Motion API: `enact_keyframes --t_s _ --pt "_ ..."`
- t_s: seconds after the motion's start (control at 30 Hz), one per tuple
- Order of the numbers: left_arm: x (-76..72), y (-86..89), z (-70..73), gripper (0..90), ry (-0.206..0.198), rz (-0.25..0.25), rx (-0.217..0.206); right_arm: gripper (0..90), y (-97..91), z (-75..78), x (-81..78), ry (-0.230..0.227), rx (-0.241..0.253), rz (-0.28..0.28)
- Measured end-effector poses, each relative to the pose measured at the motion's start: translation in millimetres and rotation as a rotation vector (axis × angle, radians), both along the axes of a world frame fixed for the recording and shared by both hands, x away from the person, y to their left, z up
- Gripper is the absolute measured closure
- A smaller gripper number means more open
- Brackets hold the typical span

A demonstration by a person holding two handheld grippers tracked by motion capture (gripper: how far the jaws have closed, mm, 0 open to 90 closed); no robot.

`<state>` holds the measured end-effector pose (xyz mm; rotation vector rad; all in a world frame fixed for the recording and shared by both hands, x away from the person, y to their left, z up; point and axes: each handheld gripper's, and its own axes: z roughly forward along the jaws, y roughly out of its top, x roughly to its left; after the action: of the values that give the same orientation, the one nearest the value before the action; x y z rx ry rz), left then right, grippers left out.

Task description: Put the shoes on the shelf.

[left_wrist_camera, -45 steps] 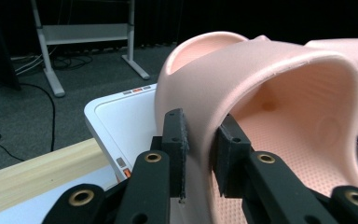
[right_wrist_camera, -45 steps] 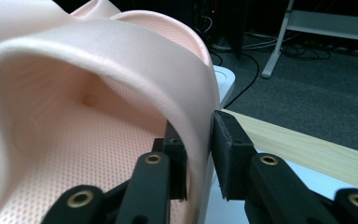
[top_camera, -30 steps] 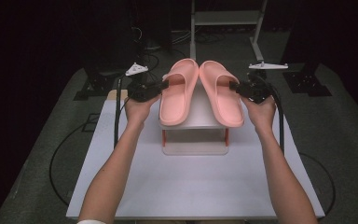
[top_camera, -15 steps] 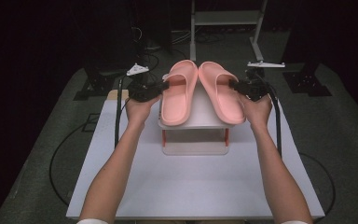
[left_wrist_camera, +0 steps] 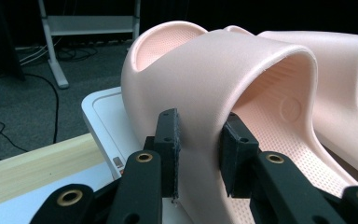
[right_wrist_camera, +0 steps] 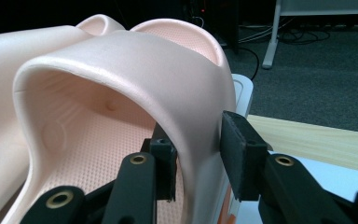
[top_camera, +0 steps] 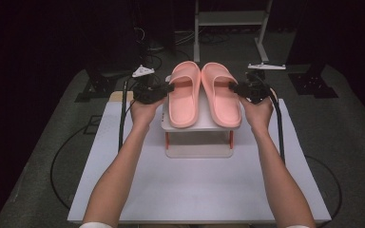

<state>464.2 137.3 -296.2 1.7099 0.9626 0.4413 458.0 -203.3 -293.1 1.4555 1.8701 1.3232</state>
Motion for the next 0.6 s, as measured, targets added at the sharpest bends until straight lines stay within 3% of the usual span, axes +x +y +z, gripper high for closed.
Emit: enact_keyframes --t_s 0.6 --pt "5.7 -3.8 -3.0 70.2 0.021 0.004 0.016 59.7 13.1 -3.0 0.8 0.003 0.000 -0.004"
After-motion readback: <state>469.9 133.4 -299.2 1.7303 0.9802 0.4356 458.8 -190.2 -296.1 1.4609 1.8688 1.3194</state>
